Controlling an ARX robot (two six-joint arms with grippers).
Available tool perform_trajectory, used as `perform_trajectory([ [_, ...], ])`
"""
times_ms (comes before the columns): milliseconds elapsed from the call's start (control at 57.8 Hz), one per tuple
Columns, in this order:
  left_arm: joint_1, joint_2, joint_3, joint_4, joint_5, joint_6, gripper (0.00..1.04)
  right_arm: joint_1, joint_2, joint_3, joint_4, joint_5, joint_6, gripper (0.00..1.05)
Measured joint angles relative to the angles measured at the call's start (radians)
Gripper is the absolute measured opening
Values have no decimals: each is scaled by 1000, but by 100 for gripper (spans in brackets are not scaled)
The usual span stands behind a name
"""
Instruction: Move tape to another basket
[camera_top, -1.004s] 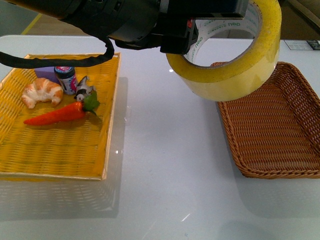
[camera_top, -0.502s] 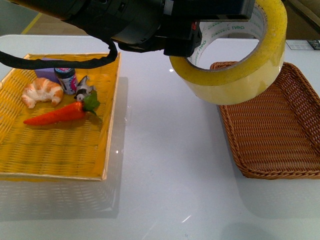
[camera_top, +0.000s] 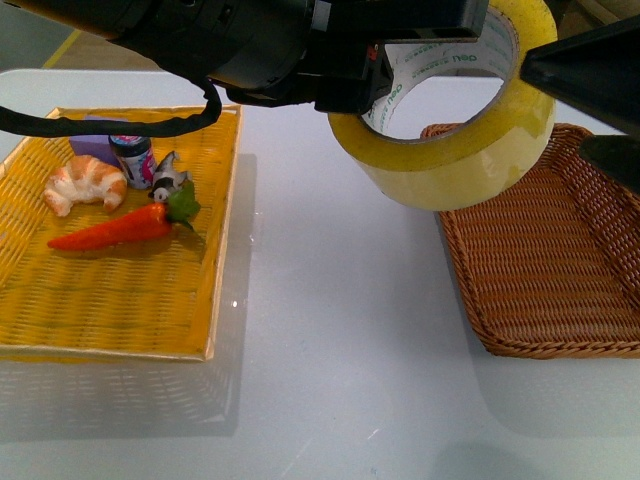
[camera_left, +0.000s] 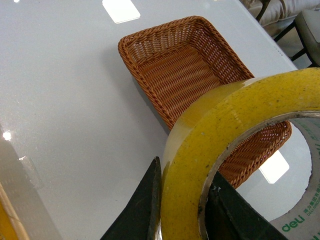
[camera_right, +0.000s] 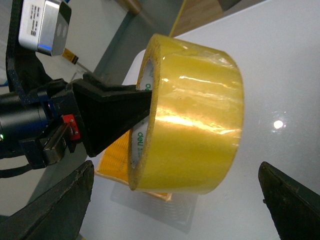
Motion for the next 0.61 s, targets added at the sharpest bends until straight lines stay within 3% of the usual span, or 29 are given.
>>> perform_trajectory([
  [519,1,0,8,-10,22,-8,15,24,168,52,102,14,42,96],
  [606,1,-1,8,-10,24,-8,15,24,172,52,109,17,50,86],
])
